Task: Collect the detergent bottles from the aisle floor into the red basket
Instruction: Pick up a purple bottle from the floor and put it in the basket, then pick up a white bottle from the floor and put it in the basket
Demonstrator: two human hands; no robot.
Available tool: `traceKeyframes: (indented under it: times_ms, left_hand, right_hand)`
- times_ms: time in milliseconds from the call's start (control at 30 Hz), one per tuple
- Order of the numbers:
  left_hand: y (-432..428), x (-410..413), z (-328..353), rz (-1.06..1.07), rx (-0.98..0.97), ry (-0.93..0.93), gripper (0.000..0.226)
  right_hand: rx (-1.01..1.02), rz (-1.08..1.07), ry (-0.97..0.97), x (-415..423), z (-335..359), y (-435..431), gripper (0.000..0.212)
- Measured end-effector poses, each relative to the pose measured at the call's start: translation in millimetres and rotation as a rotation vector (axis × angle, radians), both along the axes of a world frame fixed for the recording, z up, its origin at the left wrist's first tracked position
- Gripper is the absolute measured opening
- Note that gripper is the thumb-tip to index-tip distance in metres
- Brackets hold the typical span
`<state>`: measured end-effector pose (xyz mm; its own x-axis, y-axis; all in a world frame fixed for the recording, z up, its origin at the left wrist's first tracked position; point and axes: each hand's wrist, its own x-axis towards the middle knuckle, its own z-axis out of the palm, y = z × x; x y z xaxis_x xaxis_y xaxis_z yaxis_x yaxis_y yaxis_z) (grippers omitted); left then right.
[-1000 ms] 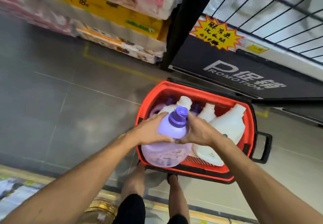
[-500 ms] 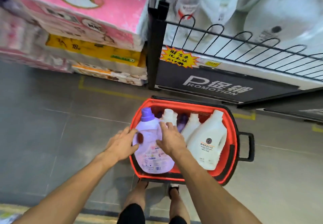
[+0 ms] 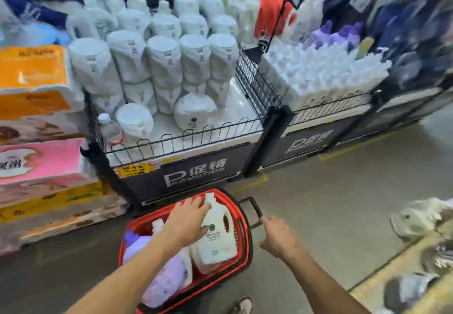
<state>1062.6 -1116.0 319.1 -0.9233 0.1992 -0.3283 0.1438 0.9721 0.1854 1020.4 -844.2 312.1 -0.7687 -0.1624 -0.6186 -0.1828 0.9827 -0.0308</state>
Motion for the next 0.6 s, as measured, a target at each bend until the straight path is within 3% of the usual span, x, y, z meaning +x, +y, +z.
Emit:
traceKeyframes:
  times_ms: [233, 400, 600]
  left_hand:
    - [139.2, -93.4, 70.6, -0.236, -0.086, 0.140, 0.055]
    - [247.5, -141.6, 79.9, -0.403, -0.124, 0.203, 0.060]
    - [398.1, -193.9, 91.4, -0.681, -0.103, 0.257, 0.066]
  right_hand:
    - [-0.013, -0.256, 0.090, -15.2, 64.9, 166.0, 0.065]
    - [0.055, -0.503, 0.117, 1.1, 102.0, 302.1, 0.057]
    - [0.131, -0.702, 0.217, 4.0, 140.0, 424.5, 0.062]
